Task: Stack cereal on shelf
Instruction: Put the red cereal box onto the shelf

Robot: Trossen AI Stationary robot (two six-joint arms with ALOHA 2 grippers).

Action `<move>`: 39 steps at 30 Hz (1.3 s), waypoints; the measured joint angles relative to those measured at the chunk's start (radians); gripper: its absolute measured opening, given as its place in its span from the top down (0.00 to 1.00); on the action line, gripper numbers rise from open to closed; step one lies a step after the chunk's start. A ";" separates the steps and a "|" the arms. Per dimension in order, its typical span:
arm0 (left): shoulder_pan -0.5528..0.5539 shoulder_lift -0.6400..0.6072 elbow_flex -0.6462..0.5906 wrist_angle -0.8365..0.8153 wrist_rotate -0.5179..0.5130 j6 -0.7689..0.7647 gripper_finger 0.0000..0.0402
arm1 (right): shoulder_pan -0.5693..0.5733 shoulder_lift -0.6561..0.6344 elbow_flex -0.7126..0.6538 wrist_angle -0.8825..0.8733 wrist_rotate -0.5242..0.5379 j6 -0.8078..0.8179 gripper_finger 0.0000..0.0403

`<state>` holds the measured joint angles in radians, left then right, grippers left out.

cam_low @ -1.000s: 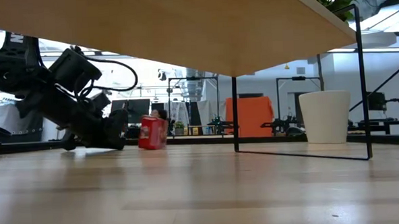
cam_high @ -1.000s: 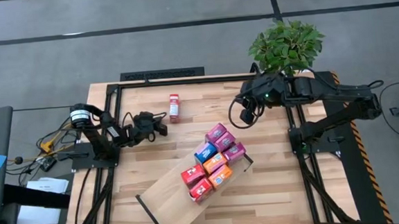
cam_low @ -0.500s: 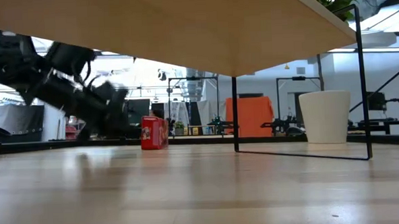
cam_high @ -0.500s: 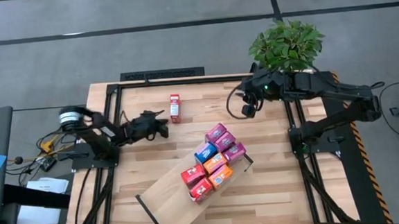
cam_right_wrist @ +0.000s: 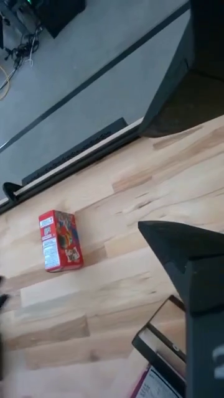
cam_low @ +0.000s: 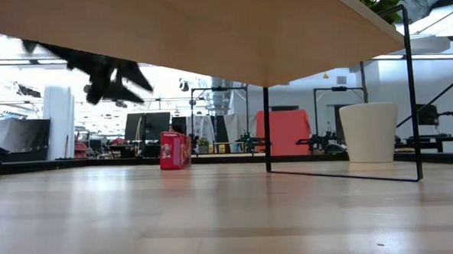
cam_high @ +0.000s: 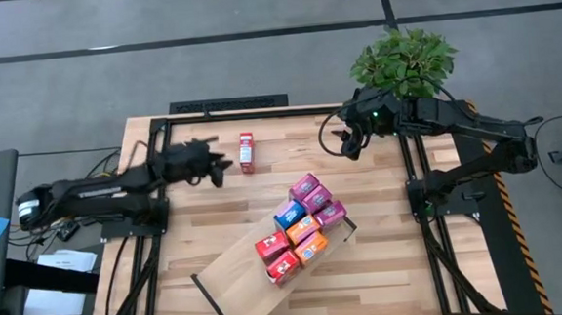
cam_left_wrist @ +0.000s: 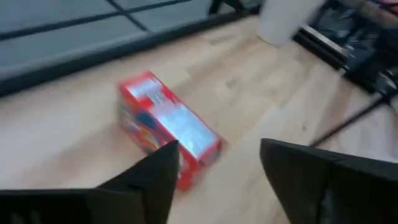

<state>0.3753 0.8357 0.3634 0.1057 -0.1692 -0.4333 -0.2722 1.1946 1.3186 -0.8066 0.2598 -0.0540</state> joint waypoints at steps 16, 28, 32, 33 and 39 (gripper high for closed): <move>0.104 0.493 0.625 -0.576 -0.022 -0.040 0.31 | 0.000 0.000 0.000 -0.004 0.004 0.054 0.37; 0.096 0.791 0.752 -0.595 -0.039 -0.170 0.31 | 0.000 0.000 0.001 -0.043 0.003 0.072 0.37; 0.096 0.824 0.754 -0.611 -0.063 -0.210 0.31 | 0.002 0.000 0.001 -0.057 0.001 0.073 0.37; 0.096 0.827 0.755 -0.612 -0.067 -0.215 0.31 | 0.002 0.000 0.001 -0.057 -0.001 0.073 0.37; 0.091 0.834 0.753 -0.619 -0.086 -0.238 0.31 | 0.002 0.000 0.001 -0.058 -0.001 0.074 0.37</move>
<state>0.4668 1.6702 1.1164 -0.5135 -0.2550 -0.6716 -0.2703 1.1946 1.3193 -0.8646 0.2584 0.0200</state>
